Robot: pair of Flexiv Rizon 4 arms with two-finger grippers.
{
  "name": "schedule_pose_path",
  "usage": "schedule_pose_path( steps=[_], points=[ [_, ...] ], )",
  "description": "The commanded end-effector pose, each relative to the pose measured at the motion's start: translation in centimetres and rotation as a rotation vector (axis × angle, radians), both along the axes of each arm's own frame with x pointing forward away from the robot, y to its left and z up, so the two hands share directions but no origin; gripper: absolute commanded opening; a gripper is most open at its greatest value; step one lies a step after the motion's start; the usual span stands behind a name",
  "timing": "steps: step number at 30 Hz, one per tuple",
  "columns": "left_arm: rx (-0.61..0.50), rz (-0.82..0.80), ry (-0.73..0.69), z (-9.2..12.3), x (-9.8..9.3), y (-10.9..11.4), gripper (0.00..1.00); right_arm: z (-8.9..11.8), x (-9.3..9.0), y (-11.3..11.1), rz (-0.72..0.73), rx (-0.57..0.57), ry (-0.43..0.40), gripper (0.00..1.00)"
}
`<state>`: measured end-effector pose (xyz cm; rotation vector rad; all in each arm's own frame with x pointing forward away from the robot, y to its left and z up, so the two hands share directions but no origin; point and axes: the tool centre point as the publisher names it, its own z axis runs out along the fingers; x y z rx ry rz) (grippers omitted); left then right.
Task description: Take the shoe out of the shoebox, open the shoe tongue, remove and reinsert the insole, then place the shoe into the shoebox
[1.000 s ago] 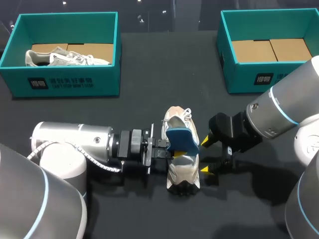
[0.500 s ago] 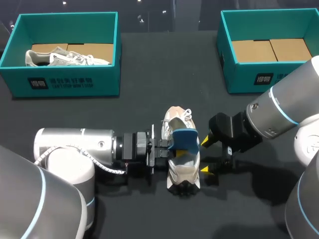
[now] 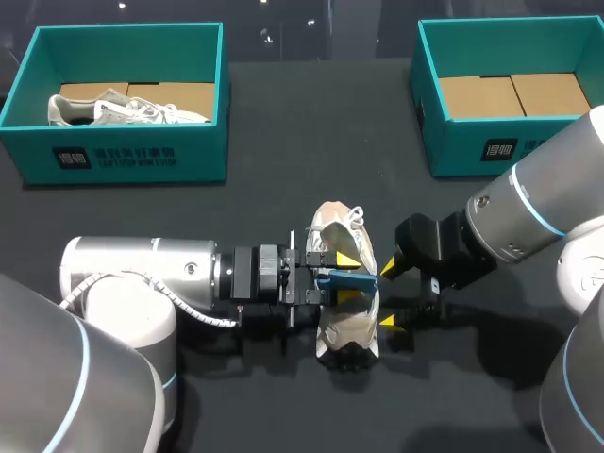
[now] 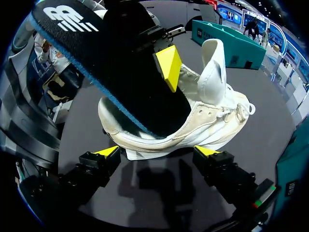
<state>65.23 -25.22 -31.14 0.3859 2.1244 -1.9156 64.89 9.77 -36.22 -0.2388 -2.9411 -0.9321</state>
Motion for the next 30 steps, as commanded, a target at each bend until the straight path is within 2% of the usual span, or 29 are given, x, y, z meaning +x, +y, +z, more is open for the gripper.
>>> schedule_pose_path(
  steps=[1,4,6,9,22,30],
  points=[
    [0.009,-0.004,-0.002,0.8,-1.0,0.1,0.32,0.0,-0.2,0.0,-0.002,-0.002,-0.003,1.0],
    [0.015,-0.019,-0.013,1.1,-1.4,0.0,0.23,0.0,-0.2,0.0,-0.002,-0.002,-0.003,1.0],
    [0.02,-0.028,-0.033,1.2,-1.7,-0.1,0.0,0.0,-0.2,0.0,-0.002,-0.002,-0.003,1.0],
    [0.03,-0.031,-0.061,0.8,-1.6,-0.2,0.0,0.0,-0.2,0.0,-0.002,-0.002,-0.003,1.0],
    [0.084,0.028,-0.143,-2.9,1.4,-0.5,0.0,0.0,-0.2,0.0,-0.002,-0.002,-0.003,1.0],
    [0.104,0.038,-0.144,-3.0,1.8,-0.3,0.0,0.0,-0.2,0.0,-0.002,-0.002,-0.003,1.0]
  ],
)
